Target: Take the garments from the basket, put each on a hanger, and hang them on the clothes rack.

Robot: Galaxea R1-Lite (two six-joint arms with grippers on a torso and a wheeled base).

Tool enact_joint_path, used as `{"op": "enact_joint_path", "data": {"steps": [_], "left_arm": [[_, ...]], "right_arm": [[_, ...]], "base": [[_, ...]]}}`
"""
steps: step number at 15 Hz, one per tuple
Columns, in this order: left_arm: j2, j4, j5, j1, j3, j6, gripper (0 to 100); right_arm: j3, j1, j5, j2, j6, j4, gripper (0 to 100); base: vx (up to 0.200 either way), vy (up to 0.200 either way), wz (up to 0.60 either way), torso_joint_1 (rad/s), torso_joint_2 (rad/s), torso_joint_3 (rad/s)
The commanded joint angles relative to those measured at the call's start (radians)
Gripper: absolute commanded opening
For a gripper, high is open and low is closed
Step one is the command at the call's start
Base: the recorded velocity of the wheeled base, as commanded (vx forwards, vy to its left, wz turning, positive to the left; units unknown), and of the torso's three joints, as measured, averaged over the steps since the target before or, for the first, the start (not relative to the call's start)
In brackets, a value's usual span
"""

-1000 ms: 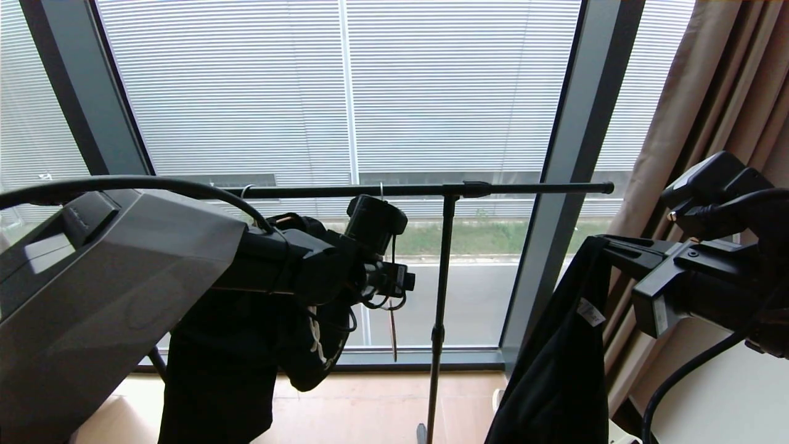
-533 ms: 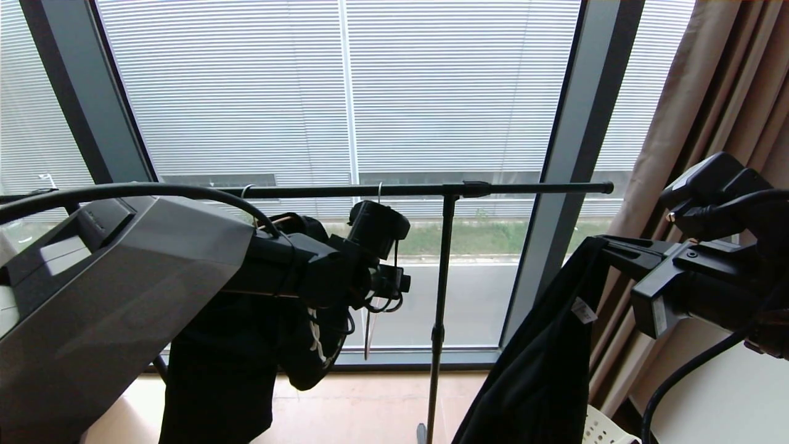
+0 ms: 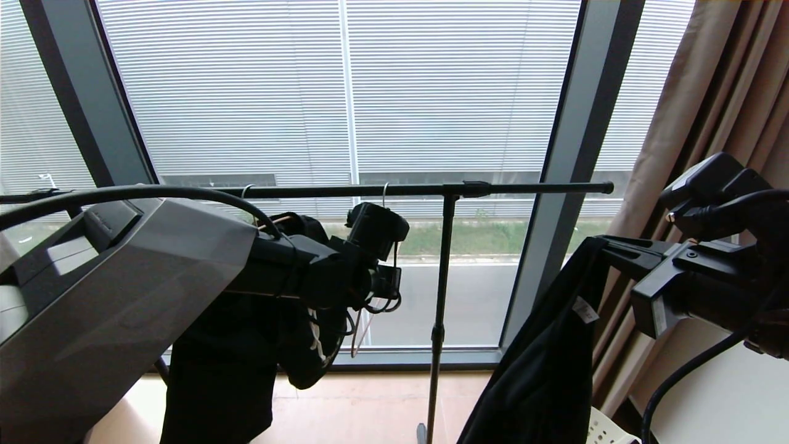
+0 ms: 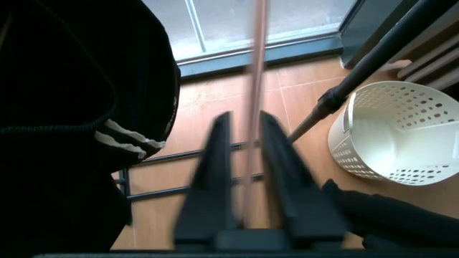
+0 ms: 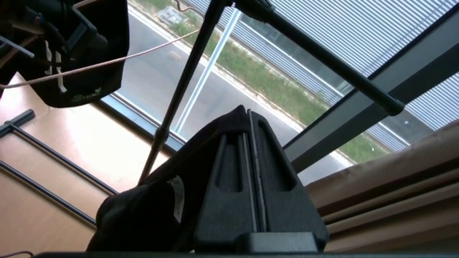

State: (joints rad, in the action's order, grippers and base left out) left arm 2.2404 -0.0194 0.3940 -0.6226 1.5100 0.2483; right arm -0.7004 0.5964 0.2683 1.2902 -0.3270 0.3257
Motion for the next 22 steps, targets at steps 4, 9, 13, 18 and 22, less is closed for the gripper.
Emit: {"op": "enact_joint_path", "data": {"steps": [4, 9, 13, 18, 22], "left_arm": [[-0.021, 0.002, 0.000, 0.009, 0.001, 0.008, 0], [-0.091, 0.016, -0.011, 0.009, -0.001, 0.006, 0], [-0.125, 0.029, -0.011, 0.001, -0.033, 0.005, 0], [-0.240, 0.029, -0.017, -0.011, -0.148, -0.020, 0], [-0.305, 0.029, -0.038, -0.011, -0.241, -0.063, 0]], "right_arm": [[0.001, 0.000, 0.000, 0.001, -0.001, -0.001, 0], [-0.001, 0.000, 0.000, 0.003, 0.000, -0.001, 0], [0.001, 0.000, 0.000, 0.003, -0.001, 0.001, 0], [0.001, 0.000, 0.000, 0.003, 0.000, -0.001, 0], [0.002, 0.000, 0.000, 0.004, -0.001, -0.001, 0]], "base": [[0.000, 0.000, 0.00, 0.000, 0.00, 0.000], [0.000, 0.000, 0.00, 0.000, 0.00, 0.000], [0.000, 0.000, 0.00, 0.000, 0.00, 0.000], [0.000, 0.000, 0.00, 0.000, 0.00, 0.000], [0.000, 0.000, 0.00, 0.000, 0.00, 0.000]]}}
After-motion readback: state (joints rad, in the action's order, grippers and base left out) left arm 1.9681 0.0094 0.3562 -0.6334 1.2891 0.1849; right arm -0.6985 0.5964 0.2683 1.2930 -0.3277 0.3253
